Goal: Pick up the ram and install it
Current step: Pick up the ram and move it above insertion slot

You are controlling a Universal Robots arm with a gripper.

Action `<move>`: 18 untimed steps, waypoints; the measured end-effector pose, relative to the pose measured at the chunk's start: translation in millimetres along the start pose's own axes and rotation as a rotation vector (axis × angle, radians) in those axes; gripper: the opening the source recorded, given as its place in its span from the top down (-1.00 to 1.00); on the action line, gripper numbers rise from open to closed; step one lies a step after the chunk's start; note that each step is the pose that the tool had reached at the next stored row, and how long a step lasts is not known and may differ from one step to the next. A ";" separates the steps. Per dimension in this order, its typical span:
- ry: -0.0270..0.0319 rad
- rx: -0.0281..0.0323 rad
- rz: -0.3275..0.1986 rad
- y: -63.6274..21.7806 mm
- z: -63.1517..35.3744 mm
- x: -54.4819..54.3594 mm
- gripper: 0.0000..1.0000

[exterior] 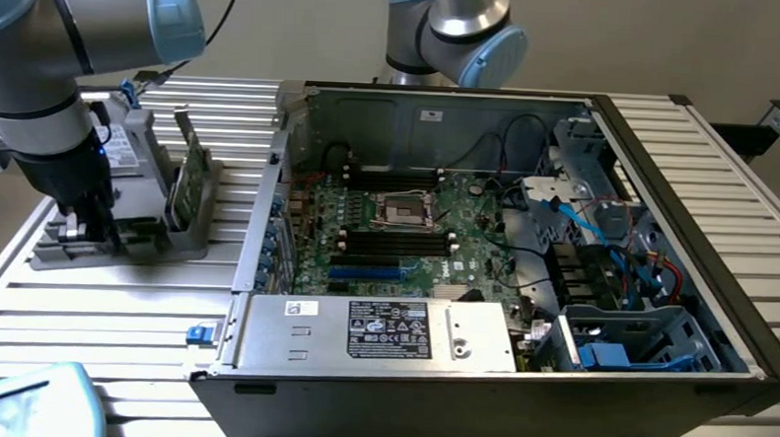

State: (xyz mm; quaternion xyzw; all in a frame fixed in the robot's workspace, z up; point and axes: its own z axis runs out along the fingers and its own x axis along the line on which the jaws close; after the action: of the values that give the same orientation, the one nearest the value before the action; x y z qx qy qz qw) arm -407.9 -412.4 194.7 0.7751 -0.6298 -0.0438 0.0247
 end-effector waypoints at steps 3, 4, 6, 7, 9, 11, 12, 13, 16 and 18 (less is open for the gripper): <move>0.0000 0.0000 0.000 0.0 0.0 0.0 0.73; 0.0000 0.0000 0.000 0.0 0.0 0.0 0.73; -0.0001 0.0000 0.000 0.0 0.0 0.0 0.73; 0.0000 0.0000 0.000 0.0 0.0 0.0 0.73; -0.0002 0.0009 0.000 0.0 -0.8 0.0 0.73; -0.0001 0.0000 0.000 0.3 -4.3 -0.1 0.73; -0.0001 -0.0002 0.000 0.4 -6.1 -0.2 0.73; -0.0001 -0.0004 0.000 0.6 -7.7 -0.2 0.73; -0.0003 -0.0009 0.000 0.8 -12.5 -0.4 0.73; -0.0004 -0.0018 0.000 1.1 -17.0 -0.5 0.73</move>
State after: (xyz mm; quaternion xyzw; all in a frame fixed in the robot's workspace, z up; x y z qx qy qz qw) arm -407.4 -412.4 211.7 0.7751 -0.6298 -0.0445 0.0253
